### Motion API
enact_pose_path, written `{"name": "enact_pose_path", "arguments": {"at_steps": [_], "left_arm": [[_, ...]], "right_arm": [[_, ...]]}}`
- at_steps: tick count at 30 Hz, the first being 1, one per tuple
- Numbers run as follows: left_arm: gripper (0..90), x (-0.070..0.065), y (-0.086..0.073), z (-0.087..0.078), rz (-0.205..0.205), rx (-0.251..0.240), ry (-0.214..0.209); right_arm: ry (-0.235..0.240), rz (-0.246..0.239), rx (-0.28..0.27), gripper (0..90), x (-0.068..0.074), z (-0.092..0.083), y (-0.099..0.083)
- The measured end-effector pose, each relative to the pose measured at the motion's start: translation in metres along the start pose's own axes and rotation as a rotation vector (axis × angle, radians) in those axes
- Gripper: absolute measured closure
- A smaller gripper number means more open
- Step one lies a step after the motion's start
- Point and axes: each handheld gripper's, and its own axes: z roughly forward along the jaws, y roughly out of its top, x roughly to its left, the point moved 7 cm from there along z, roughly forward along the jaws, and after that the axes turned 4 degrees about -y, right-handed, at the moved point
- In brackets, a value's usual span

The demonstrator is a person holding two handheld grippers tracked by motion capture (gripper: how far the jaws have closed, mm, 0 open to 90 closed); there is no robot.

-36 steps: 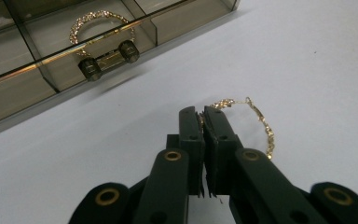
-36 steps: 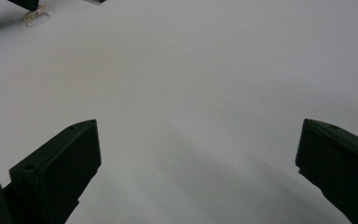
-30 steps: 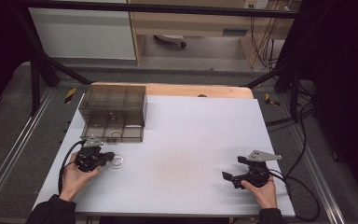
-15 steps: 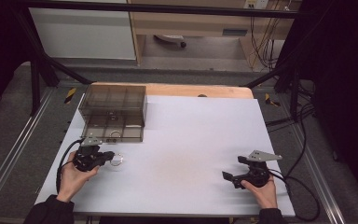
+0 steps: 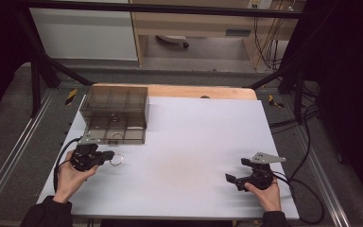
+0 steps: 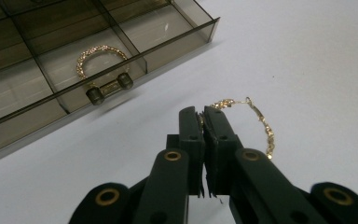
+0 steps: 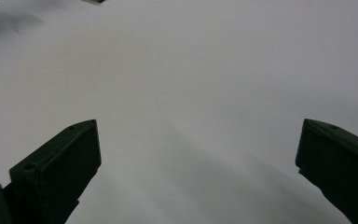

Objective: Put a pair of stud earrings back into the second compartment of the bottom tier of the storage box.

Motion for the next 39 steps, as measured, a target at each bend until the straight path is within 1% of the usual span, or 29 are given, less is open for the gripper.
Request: {"name": "enact_pose_path", "arguments": {"at_steps": [12,21,23,27,31,39], "left_arm": [[86.6,0.005,0.015,-0.010,0.017,-0.003,0.011],[86.6,0.017,0.029,-0.019,0.007,-0.008,0.027],[86.6,0.019,0.032,-0.021,-0.001,-0.011,0.029],[86.6,0.024,0.039,-0.022,0.006,-0.010,0.041],[86.6,0.028,0.045,-0.022,0.006,-0.009,0.049],[86.6,0.041,0.055,-0.014,0.002,-0.001,0.085]], "right_arm": [[0.001,0.001,0.002,0.7,0.000,0.000,0.000],[0.000,0.000,0.000,0.7,0.000,0.000,0.000],[-0.001,0.002,0.000,0.6,0.000,0.000,0.000],[0.000,-0.002,0.000,0.6,0.000,0.000,0.000],[-0.001,0.003,0.002,0.7,0.000,0.000,0.000],[-0.001,0.001,0.000,0.7,0.000,0.000,0.000]]}}
